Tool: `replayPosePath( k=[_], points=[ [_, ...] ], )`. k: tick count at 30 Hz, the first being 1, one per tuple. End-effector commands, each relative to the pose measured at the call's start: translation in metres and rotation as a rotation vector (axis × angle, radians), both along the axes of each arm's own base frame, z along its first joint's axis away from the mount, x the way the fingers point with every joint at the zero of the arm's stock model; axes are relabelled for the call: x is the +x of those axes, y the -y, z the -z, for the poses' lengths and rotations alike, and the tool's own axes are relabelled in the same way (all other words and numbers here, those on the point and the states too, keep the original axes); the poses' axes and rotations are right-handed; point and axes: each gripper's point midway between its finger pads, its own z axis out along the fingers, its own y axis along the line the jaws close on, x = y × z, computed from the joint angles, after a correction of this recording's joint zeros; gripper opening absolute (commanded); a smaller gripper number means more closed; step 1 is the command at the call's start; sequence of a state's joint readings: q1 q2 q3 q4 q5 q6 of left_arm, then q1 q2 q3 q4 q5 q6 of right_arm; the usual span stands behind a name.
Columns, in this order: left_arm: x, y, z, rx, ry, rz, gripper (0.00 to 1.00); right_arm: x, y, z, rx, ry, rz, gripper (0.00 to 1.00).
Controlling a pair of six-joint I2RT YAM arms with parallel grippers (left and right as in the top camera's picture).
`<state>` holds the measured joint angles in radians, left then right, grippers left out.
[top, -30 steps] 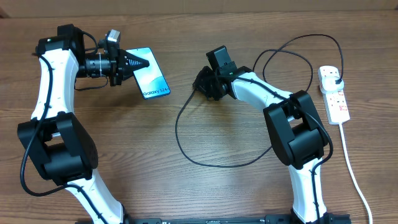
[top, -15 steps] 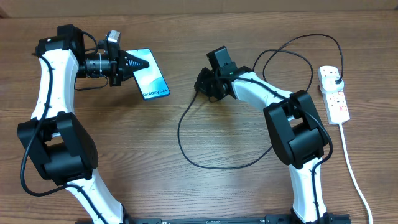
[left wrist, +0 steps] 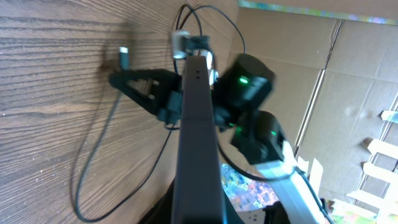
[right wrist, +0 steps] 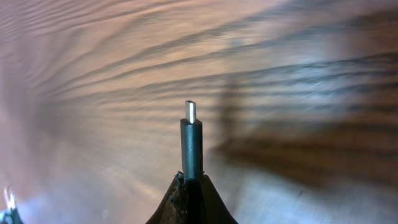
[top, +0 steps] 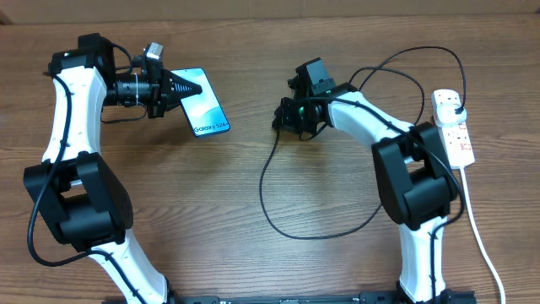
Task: Plug charger to phone and switch on socket
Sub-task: 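Lift the cable plug and carry it toward the phone's bottom port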
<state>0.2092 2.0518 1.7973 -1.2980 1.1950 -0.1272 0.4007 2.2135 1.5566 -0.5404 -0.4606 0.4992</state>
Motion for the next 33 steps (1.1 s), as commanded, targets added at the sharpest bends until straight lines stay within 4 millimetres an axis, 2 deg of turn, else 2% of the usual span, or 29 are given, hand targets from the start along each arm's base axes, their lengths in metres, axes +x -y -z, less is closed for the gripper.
replayPosePath(
  k=[1, 7, 14, 24, 30, 33],
  points=[
    [-0.003, 0.006, -0.011, -0.029, 0.02, 0.011, 0.04, -0.002, -0.011, -0.087, 0.076, 0.196, -0.145, 0.04],
    [-0.009, 0.007, -0.012, -0.033, 0.025, 0.028, 0.04, -0.027, -0.011, -0.141, 0.138, 0.254, -0.233, 0.04],
    [-0.015, 0.012, -0.022, -0.081, 0.09, 0.061, 0.04, -0.052, -0.01, -0.185, 0.19, 0.292, -0.284, 0.04],
    [-0.027, 0.014, -0.024, -0.08, 0.138, 0.105, 0.04, -0.097, 0.007, -0.227, 0.183, 0.324, -0.362, 0.04],
    [-0.035, 0.018, -0.034, -0.116, 0.219, 0.137, 0.04, -0.136, 0.014, -0.265, 0.238, 0.362, -0.427, 0.04],
    [-0.036, 0.019, -0.04, -0.139, 0.257, 0.141, 0.04, -0.151, 0.015, -0.276, 0.283, 0.38, -0.446, 0.04]
  ],
)
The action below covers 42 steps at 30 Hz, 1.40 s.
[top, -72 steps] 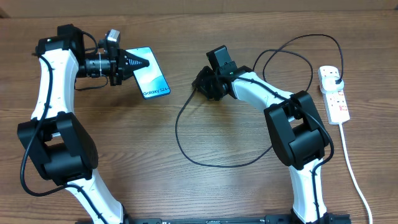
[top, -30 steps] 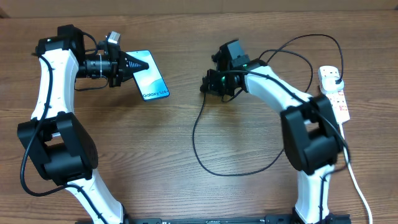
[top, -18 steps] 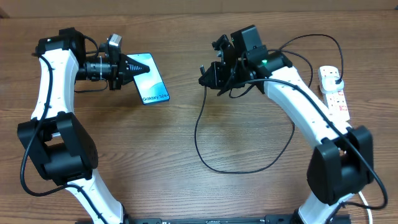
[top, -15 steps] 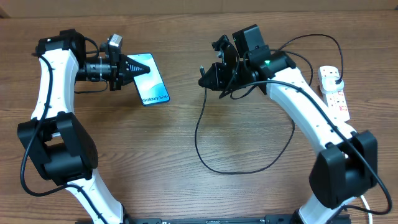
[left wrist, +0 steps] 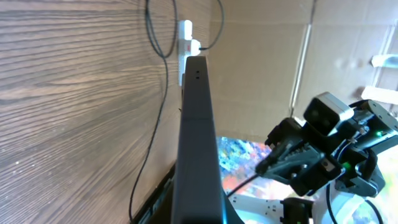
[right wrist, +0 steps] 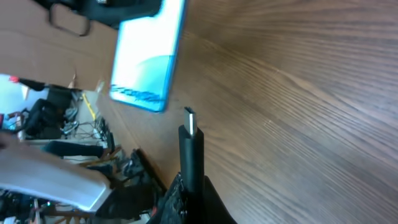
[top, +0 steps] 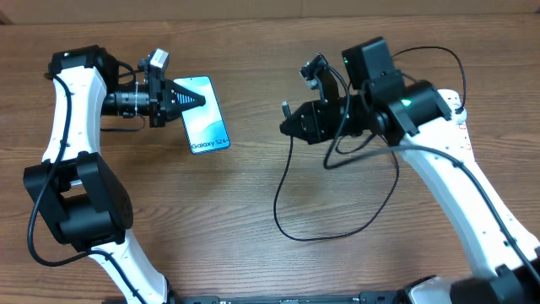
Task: Plug charger to phone and switch on socket
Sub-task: 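Lift the cable plug and carry it toward the phone's bottom port, then align the USB-C plug under the phone's bottom port with the right gripper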
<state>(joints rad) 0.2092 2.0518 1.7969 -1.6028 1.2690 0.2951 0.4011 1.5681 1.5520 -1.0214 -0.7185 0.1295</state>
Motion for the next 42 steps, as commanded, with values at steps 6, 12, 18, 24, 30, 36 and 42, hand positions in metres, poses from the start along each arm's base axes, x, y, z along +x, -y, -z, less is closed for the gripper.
replayPosePath(
  k=[6, 12, 18, 24, 30, 36, 42],
  points=[
    [-0.004, 0.013, -0.027, -0.096, 0.183, 0.03, 0.04, -0.056, -0.01, -0.019, 0.219, -0.01, -0.121, 0.04],
    [-0.003, 0.034, -0.045, -0.193, 0.275, 0.05, 0.04, -0.075, -0.027, 0.03, 0.284, -0.135, -0.124, 0.04],
    [-0.003, 0.051, -0.059, -0.26, 0.345, 0.068, 0.04, -0.083, -0.041, 0.039, 0.293, -0.147, -0.137, 0.04],
    [-0.007, 0.065, -0.069, -0.265, 0.363, 0.11, 0.04, -0.079, -0.046, 0.031, 0.323, -0.134, -0.13, 0.04],
    [-0.002, 0.066, -0.097, -0.259, 0.423, 0.123, 0.04, -0.077, -0.048, 0.028, 0.333, -0.118, -0.135, 0.04],
    [0.002, 0.069, -0.125, -0.258, 0.449, 0.136, 0.04, -0.074, -0.053, 0.016, 0.376, -0.078, -0.148, 0.04],
    [0.006, 0.074, -0.131, -0.27, 0.363, 0.139, 0.04, -0.068, -0.057, 0.003, 0.418, -0.028, -0.152, 0.04]
  ],
)
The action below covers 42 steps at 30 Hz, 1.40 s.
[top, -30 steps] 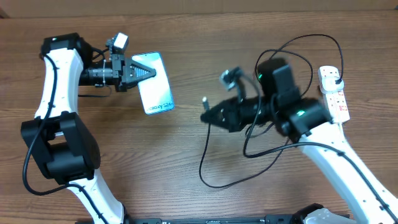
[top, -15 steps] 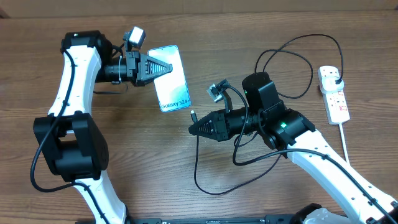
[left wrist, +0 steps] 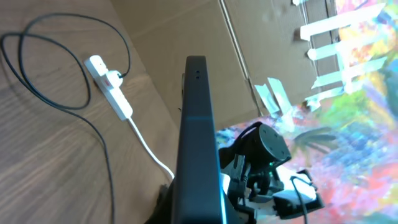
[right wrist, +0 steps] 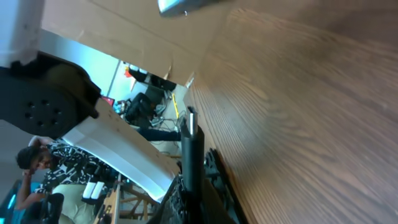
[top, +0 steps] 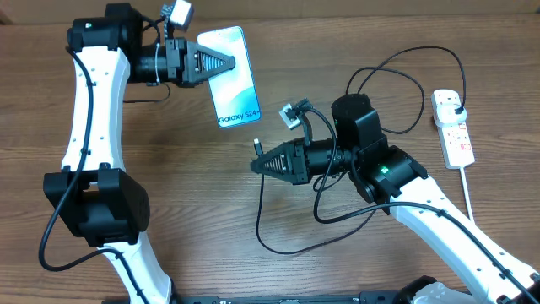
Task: Plug charger to phone and switch on socket
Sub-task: 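Align the USB-C plug under the phone's bottom port with the right gripper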
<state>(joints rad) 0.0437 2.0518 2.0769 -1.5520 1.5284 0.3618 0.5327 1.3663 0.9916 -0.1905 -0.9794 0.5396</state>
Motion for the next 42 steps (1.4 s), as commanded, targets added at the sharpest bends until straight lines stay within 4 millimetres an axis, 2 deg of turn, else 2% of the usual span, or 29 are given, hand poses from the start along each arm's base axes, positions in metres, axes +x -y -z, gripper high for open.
replayPosePath(
  k=[1, 16, 26, 42],
  points=[
    [-0.005, 0.007, -0.023, -0.054, -0.055, 0.02, 0.04, -0.003, -0.004, -0.011, 0.034, 0.01, -0.009, 0.04],
    [-0.011, 0.023, -0.023, -0.051, -0.071, 0.06, 0.04, 0.002, -0.006, -0.019, 0.06, 0.06, -0.003, 0.04],
    [-0.011, 0.023, -0.021, -0.039, -0.07, 0.058, 0.05, 0.006, -0.007, -0.024, 0.074, 0.068, 0.015, 0.04],
    [-0.011, 0.023, -0.023, -0.05, -0.07, 0.06, 0.04, 0.018, -0.006, -0.023, 0.063, -0.058, 0.115, 0.04]
  ],
)
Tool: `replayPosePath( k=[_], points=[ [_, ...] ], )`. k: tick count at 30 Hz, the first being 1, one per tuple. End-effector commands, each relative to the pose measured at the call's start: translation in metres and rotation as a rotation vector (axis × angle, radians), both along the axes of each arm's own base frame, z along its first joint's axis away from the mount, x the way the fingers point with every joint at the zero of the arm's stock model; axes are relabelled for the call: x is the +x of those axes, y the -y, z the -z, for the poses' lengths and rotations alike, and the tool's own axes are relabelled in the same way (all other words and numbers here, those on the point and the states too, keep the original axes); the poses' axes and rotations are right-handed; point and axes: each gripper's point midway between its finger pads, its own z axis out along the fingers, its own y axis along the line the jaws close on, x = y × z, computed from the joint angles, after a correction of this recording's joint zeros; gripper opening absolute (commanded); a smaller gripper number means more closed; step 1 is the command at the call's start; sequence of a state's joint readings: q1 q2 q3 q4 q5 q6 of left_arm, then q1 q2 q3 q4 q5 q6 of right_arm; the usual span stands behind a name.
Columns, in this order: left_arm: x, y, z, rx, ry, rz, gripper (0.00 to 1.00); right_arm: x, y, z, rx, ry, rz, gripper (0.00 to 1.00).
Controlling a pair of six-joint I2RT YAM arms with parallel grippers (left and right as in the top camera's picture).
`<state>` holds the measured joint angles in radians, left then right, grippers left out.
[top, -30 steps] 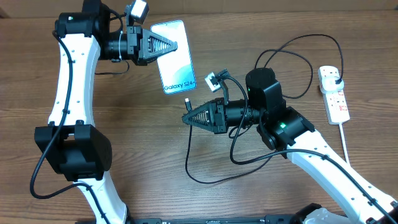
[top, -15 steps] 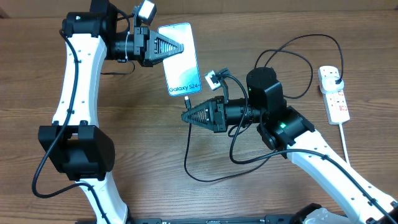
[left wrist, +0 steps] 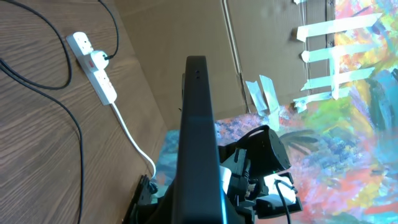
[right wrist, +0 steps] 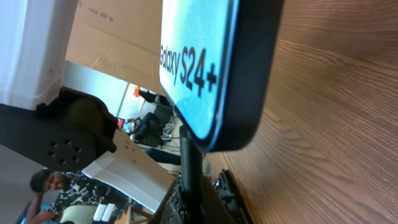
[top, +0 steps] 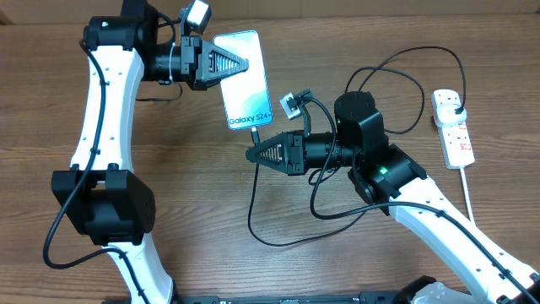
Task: Plug charger to phone and switch on socket
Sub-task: 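Align the USB-C plug under the phone's bottom port with the right gripper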
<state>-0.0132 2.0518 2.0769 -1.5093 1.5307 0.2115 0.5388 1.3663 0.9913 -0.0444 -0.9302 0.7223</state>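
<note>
The phone (top: 246,82), screen lit and reading Galaxy S24+, is held off the table with my left gripper (top: 239,66) shut on its upper part. It shows edge-on in the left wrist view (left wrist: 198,137). My right gripper (top: 253,155) is shut on the black charger plug (right wrist: 189,163), just below the phone's bottom edge (right wrist: 214,68). The plug's tip is hidden behind that edge, so I cannot tell whether it is seated. The black cable (top: 253,215) runs to the white socket strip (top: 452,127) at the right edge.
Loops of black cable (top: 396,63) lie on the wooden table (top: 186,211) between my right arm and the socket strip (left wrist: 93,60). A white lead (top: 483,245) trails from the strip toward the front. Cardboard walls stand behind the table.
The phone has shifted a little right and toward the plug. The plug, then clear of the phone with its tip showing, now sits at the phone's bottom edge with the tip hidden.
First the left gripper held the phone low at the left while the right gripper held the plug near the table's middle. Then both were lifted and faced each other. The phone was later higher and farther right, and now plug and phone meet.
</note>
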Motion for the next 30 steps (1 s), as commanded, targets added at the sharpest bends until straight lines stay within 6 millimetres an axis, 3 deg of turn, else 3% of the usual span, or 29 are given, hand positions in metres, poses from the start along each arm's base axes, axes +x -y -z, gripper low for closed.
replayPosePath(
  k=[1, 30],
  points=[
    [-0.0052, 0.0007, -0.0224, -0.05, 0.036, 0.007, 0.04, 0.003, 0.0, -0.0034, 0.004, -0.016, 0.033, 0.04],
    [-0.0029, 0.0014, -0.0161, -0.012, 0.059, 0.004, 0.04, -0.0012, -0.0006, -0.0028, 0.007, -0.021, 0.01, 0.04]
  ],
)
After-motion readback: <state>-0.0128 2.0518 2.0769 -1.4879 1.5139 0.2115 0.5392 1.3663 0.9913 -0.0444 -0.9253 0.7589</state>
